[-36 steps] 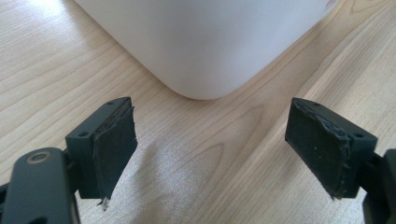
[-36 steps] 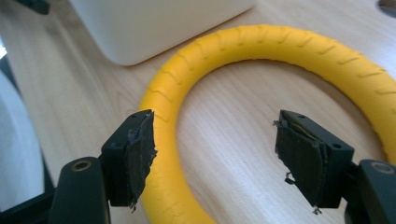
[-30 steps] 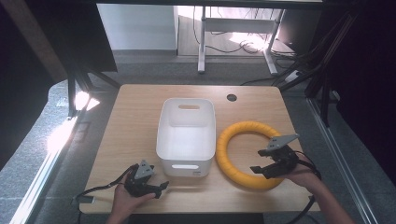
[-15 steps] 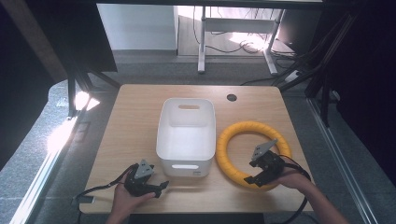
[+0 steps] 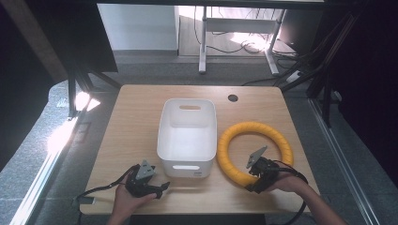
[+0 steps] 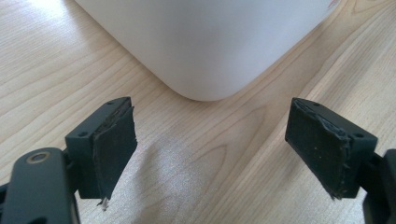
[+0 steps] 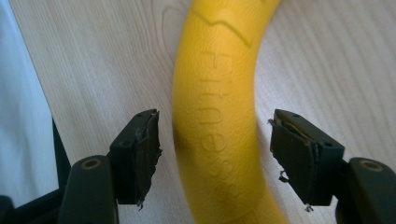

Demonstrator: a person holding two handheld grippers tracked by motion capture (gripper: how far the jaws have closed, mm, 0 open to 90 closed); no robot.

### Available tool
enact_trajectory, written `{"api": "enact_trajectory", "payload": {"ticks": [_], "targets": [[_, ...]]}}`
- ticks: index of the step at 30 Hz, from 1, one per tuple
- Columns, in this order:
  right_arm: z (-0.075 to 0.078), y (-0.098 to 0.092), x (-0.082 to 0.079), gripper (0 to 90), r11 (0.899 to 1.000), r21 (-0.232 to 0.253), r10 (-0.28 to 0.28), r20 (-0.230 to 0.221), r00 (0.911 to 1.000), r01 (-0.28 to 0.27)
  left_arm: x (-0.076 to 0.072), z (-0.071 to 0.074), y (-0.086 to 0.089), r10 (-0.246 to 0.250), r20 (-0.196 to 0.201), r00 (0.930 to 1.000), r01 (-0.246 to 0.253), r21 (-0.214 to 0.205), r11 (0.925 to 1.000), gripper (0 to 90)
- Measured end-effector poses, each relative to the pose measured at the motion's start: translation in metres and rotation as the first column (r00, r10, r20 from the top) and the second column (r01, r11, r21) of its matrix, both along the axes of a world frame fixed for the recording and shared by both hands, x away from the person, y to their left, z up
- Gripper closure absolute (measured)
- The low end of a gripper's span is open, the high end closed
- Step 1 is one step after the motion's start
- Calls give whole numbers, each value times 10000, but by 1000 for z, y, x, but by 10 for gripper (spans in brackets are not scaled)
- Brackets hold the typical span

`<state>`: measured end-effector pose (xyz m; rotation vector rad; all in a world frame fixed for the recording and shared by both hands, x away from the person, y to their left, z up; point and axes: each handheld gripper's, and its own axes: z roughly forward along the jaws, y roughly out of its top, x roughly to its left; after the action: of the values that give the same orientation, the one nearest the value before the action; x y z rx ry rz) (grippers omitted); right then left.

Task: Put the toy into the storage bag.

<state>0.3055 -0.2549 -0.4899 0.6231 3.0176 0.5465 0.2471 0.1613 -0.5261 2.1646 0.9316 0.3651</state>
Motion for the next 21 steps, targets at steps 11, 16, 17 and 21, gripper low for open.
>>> {"api": "enact_trajectory", "payload": {"ticks": [11,16,17,21], "targets": [[-8,7,0,387,9975,-629,309,-118,9995,-316,0,0,0,-1,-2,10000,1,19,10000,163],[-10,7,1,410,9960,-828,336,-68,9994,-341,0,0,0,-8,-10,10000,8,36,10000,163],[-10,7,1,410,9960,-828,336,-68,9994,-341,0,0,0,-7,-9,10000,7,38,10000,163],[-12,8,1,433,9941,-1014,402,43,9992,-396,0,0,0,-2,-11,10000,2,33,10000,163]]}}
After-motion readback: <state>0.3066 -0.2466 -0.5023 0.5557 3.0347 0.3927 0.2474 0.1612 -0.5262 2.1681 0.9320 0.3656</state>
